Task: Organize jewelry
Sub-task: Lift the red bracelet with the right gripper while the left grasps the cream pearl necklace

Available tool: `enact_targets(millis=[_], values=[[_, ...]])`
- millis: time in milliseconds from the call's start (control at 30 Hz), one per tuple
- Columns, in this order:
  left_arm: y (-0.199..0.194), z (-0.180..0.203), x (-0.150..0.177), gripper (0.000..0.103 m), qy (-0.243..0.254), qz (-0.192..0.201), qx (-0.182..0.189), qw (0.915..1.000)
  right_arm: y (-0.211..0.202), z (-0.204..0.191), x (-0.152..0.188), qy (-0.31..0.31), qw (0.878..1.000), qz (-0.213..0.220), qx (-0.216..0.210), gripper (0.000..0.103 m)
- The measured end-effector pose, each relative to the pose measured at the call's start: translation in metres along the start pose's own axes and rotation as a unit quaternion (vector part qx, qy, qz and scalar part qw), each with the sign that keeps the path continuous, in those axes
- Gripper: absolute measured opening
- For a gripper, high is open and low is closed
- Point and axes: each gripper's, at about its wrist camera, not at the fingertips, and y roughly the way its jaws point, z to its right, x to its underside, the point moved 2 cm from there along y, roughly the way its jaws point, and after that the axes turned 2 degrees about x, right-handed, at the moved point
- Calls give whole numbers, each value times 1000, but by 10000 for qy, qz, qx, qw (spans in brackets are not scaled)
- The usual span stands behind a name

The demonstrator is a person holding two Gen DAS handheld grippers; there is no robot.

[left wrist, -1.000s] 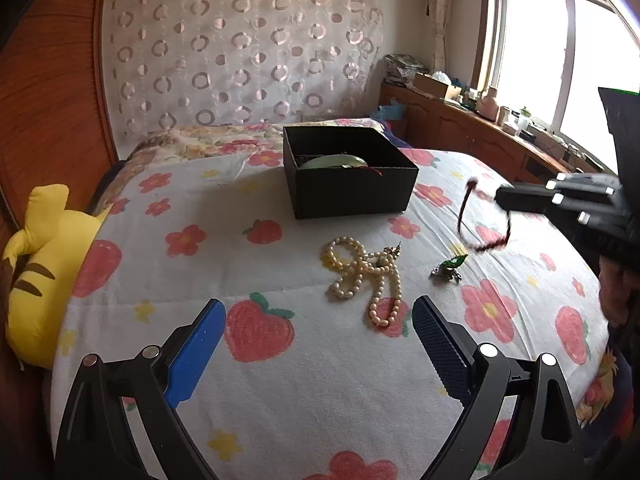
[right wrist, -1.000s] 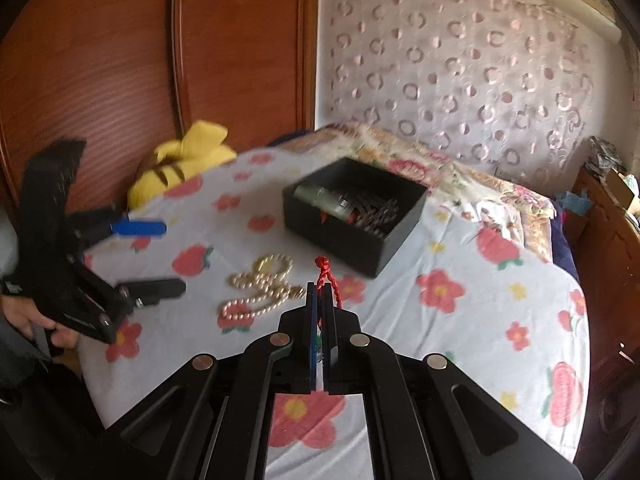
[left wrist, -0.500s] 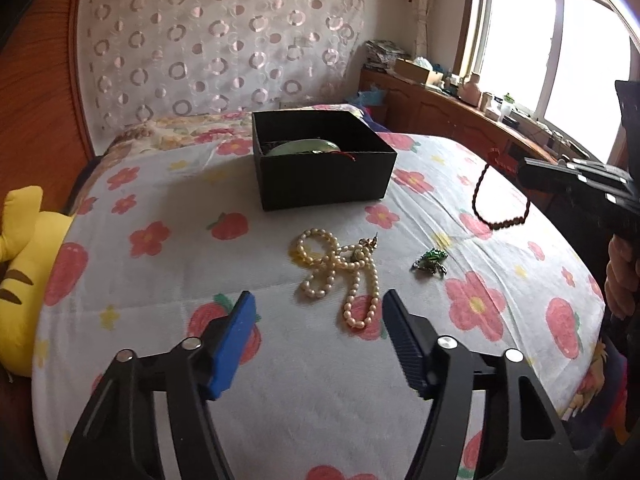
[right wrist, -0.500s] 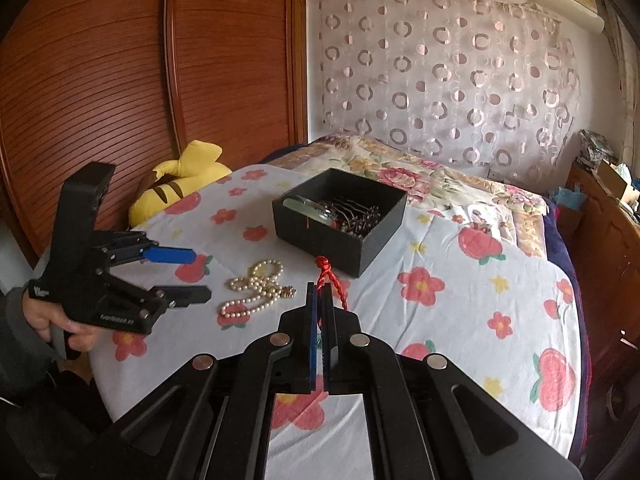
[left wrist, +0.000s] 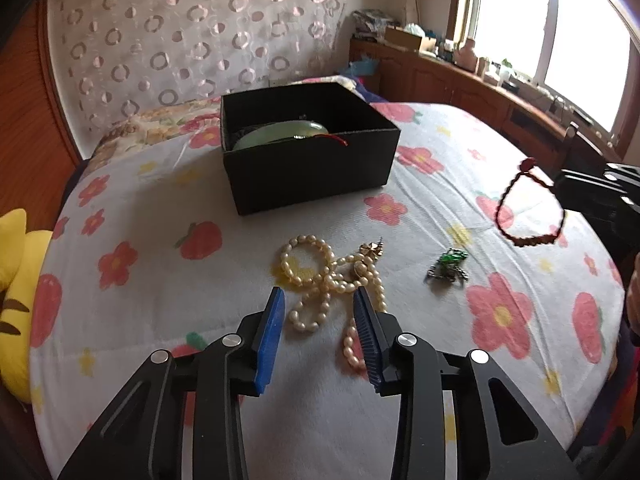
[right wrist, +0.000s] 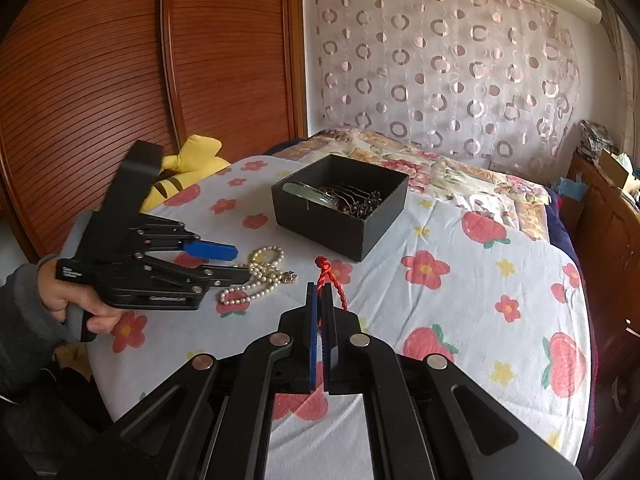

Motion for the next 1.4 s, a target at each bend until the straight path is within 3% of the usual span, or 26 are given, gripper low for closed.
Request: enact_targets(millis=[233,300,333,367,467,533,800,1033,1200,1267,1400], values=[[10,-2,-5,33,98,-84,-94,9999,1,0,2,9,10000,-14,-21,2],[10,-3,-5,26,118,-48,-89,9999,3,-1,3,10,10000,-27,-31,3],[10,-4,-5,13,109,-31,-61,9999,5,-1,3,13,10000,-37,-38,3],[10,-5,-5,9,86,-33,-10,10000,6,-2,4,17,10000,-46,-47,3],[6,-4,-3,8,81,-16,65,9999,9,-4,7,19,9999,-82,-58,3],[-1,-5,-3,0,19,96,66,9999,10,-5,7,13,9999,-92,-56,2],[-39,0,-11,0,33,506,158,9986,7,-8,1,-25,10000,-20,-56,2],[-15,-9,-15,0,-69,107,137,9998,5,-10,-3,-44,10000,-17,-63,3],[0,-20,-23,16,-164,11,-39,9999,5,-10,-3,5,10000,-31,-80,3],[5,-23,-27,29,-160,-25,-56,9999,5,-10,-2,6,10000,-33,-81,3],[22,-24,-32,29,24,-258,-124,9996,5,-8,-1,47,9999,-25,-90,3]])
